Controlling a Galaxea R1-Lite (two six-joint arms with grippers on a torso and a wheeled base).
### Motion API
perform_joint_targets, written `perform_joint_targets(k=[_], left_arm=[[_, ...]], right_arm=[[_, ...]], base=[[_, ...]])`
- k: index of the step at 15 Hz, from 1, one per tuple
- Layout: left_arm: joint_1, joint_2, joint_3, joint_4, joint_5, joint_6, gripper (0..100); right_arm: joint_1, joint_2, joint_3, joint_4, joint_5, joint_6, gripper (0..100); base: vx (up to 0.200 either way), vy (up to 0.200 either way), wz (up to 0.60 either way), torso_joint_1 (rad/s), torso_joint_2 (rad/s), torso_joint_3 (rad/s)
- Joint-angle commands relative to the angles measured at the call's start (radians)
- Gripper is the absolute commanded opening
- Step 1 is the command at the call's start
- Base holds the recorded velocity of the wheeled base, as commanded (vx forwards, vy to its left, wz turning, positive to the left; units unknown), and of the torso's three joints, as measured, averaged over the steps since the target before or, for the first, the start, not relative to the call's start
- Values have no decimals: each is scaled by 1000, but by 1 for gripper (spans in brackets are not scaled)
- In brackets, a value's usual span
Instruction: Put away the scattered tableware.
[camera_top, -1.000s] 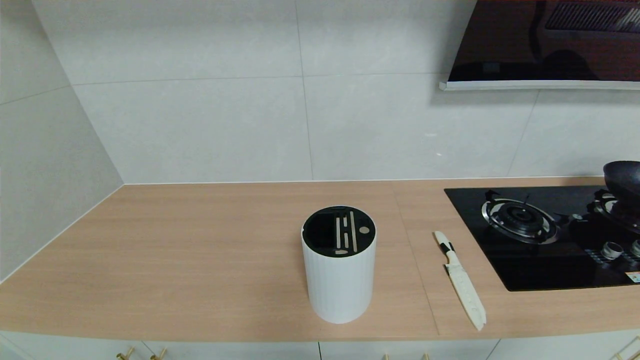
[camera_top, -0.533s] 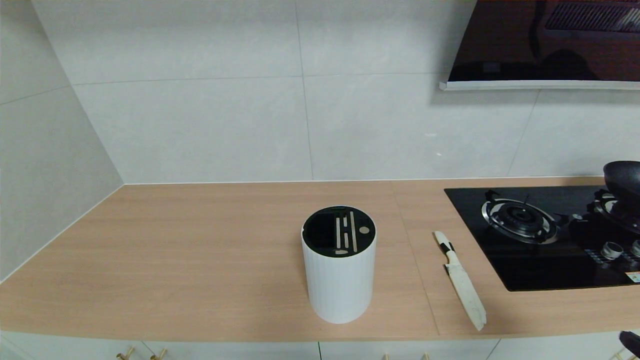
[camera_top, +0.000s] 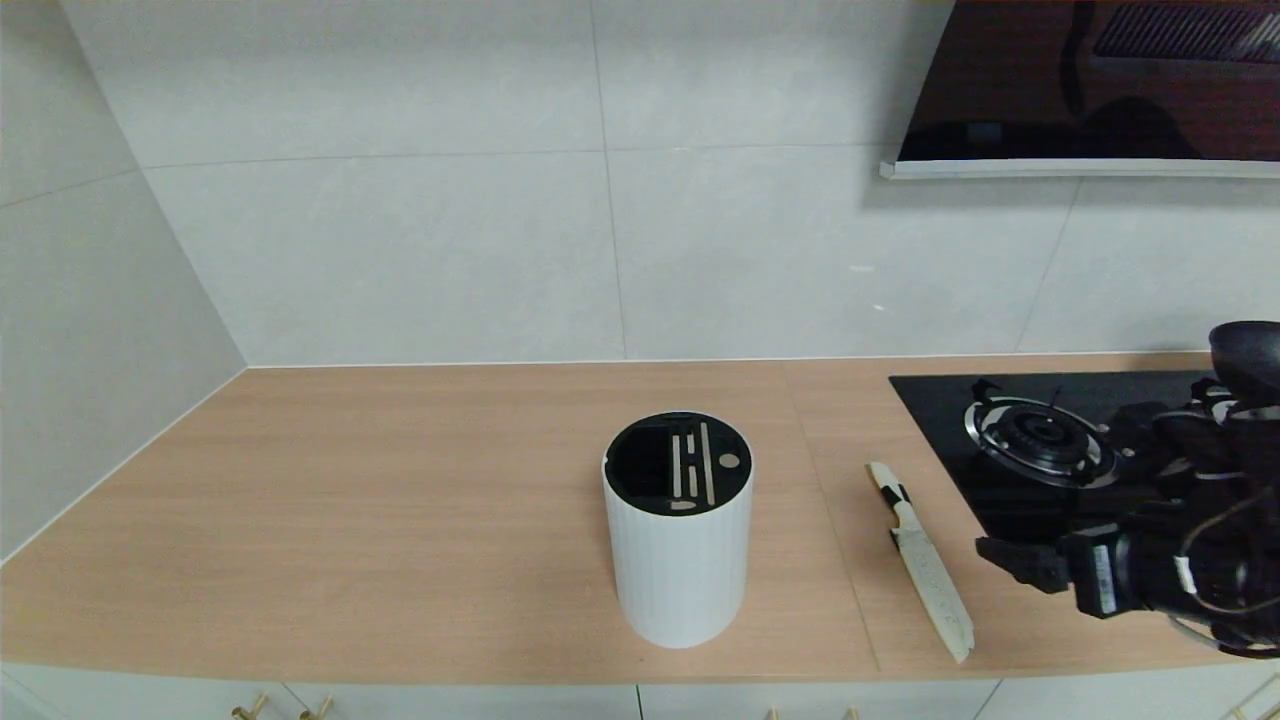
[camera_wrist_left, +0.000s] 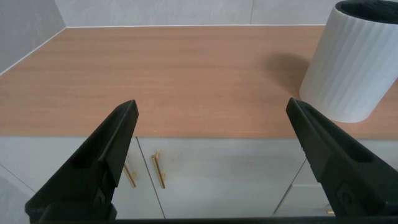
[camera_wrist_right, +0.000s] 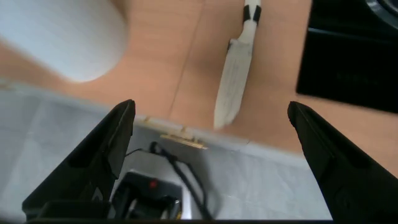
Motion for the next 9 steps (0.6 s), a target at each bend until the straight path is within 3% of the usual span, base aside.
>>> perform_joint_targets(k=[1,5,9], left_arm=[[0,0,0,0,0,0,100],[0,0,0,0,0,-2,100],[0,0,0,0,0,-2,100]], right_arm=[[19,340,-48,-167,-58,0,100],[19,504,-115,-211,-97,0,100],[19,669,-128,-384,-146,6,100]], base=[[0,0,0,0,0,0],[0,0,0,0,0,0],[0,0,0,0,0,0]])
